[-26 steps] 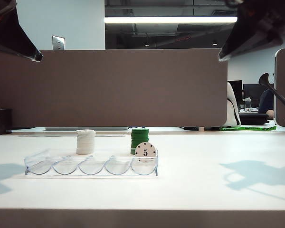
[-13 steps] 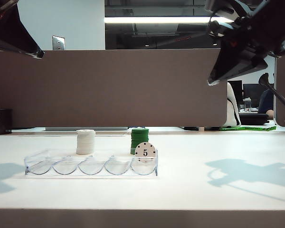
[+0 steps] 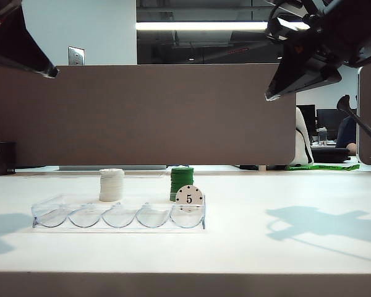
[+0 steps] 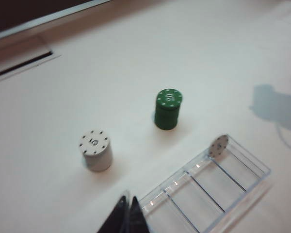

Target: Pick up the chip in the box and place it on the pile of chips with the same color.

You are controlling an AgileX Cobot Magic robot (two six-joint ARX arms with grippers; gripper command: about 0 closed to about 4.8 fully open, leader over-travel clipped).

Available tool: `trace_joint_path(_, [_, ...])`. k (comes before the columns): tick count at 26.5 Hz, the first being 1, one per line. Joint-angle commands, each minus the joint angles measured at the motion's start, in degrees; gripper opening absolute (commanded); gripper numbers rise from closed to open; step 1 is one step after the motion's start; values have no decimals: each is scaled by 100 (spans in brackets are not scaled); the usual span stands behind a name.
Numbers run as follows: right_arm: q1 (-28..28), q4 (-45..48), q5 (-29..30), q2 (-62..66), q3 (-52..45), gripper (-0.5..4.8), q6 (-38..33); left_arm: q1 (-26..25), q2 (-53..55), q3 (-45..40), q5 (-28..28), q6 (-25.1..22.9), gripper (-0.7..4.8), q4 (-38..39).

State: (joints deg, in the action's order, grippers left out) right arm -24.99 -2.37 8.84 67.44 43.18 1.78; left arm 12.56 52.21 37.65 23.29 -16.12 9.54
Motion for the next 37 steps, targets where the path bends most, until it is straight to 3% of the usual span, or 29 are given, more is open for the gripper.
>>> trace_joint_path(1, [-4,94,7,-26,22,-6,15,-2,59,11,575,-1351,-6,-542])
trace_joint_path(3, [-4,94,7,-26,22,-6,15,-2,131,13,870,-1705,-5,-831])
trace_joint_path(6, [-4,94,24,-26,22,-6,15,-2,393,26,1062,-1252,-6,-1316])
trace_joint_path(8, [-4,94,22,-26,22,-6,15,-2,684,109,1307,-1241,-6,-1331])
trace_joint_path(11, [-4,92,24,-26,22,-6,15,4,1547,417,2280,-1464,-6,-1307])
trace_joint_path(13, [-4,90,22,-26,22,-6,15,28,1825,525,2597,-1694,-6,-1311])
trace_joint_path(22, [-4,87,24,-26,20,-6,13,275,2846,1025,3324,-1978,-6,-1305])
trace_joint_path(27, [-4,87,22,-26,20,-6,13,778,3366,1259,3298,-2459,-6,-1307])
trace_joint_path(32, [-4,87,24,-26,15,-6,13,1147,3722,1370,2889,-2769,3,-1320])
trace_joint_path(35, [-4,61,24,-26,15,-6,13,1287,3858,1370,2625,-3036,97,-1318])
trace_joint_path(37, [-4,9,22,-26,15,-6,13,1338,3963,1370,2542,-3115,122,-1333])
